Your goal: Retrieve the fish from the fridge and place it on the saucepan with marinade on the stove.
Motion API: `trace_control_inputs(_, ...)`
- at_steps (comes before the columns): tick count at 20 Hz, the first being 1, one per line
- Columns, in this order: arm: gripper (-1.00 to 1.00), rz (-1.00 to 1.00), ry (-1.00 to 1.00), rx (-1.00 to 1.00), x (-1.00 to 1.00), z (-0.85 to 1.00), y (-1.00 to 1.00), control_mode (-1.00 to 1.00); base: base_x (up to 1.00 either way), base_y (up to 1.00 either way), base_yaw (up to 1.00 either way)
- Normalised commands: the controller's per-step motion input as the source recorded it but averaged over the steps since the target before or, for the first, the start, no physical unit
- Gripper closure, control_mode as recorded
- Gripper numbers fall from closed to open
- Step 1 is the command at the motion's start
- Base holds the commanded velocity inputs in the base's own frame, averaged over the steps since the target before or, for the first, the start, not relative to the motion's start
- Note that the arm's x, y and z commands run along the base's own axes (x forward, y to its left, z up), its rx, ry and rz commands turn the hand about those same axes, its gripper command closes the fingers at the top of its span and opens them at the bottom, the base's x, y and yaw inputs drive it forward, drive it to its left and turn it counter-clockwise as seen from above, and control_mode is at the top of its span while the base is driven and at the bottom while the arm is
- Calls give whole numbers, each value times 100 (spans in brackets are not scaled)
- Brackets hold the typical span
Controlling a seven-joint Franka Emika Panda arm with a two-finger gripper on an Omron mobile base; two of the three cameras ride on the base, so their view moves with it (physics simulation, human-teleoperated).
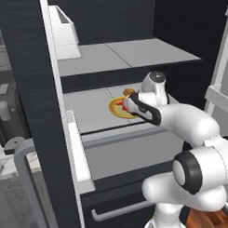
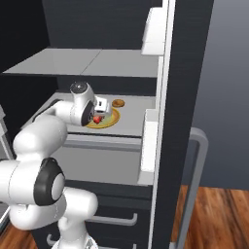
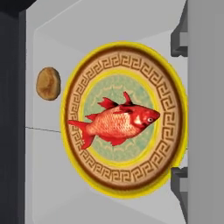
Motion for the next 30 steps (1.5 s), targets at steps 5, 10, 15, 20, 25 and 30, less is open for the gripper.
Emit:
trace_control_inputs(5,-100,0,1,0,33,0,7,-100,0,0,0)
trace_control_inputs(10,-100,0,0,0,21,-10,5,-100,0,0,0)
trace_control_inputs(15,-100,0,0,0,19,-17,9,-100,0,0,0)
trace_control_inputs(20,-100,0,0,0,19,-14,12,-100,0,0,0)
trace_control_inputs(25,-100,0,0,0,18,-10,6,-100,0,0,0)
trace_control_inputs(30,-100,0,0,0,13,-5,0,-100,0,0,0)
